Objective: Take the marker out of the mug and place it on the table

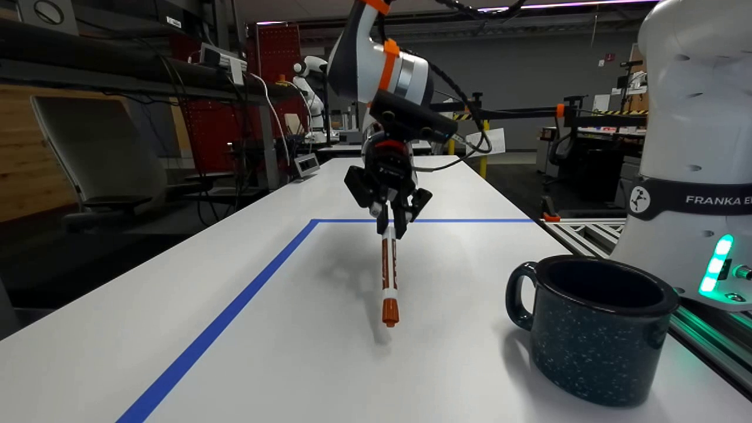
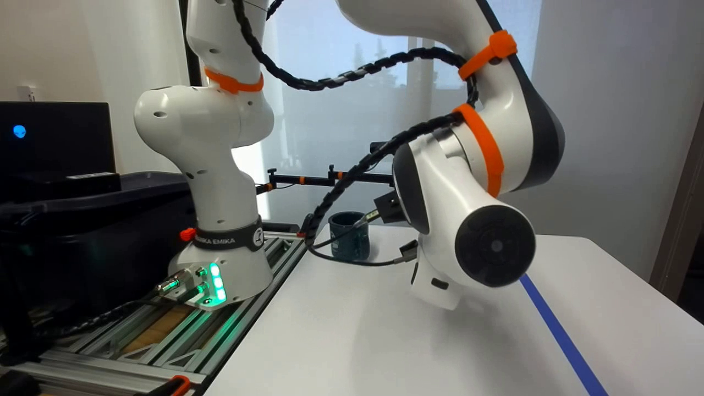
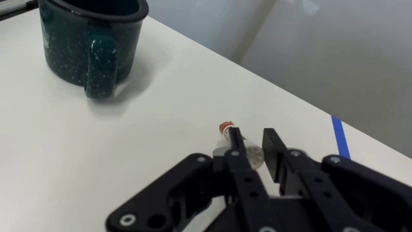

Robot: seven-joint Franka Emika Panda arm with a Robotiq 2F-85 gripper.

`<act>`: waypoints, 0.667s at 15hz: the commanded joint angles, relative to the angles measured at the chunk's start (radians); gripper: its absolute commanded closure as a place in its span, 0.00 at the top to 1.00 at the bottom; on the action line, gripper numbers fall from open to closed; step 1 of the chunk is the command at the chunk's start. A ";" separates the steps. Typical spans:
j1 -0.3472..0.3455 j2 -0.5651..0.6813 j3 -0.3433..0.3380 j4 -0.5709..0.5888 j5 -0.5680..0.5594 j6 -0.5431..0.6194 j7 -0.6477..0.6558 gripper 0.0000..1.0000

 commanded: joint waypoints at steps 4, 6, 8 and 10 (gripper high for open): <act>0.031 0.121 0.014 0.089 -0.019 0.147 -0.010 0.05; 0.055 0.097 0.022 0.077 -0.041 0.222 -0.009 0.05; 0.085 0.056 0.033 0.049 -0.070 0.302 0.000 0.05; 0.111 0.013 0.047 0.015 -0.095 0.386 -0.004 0.46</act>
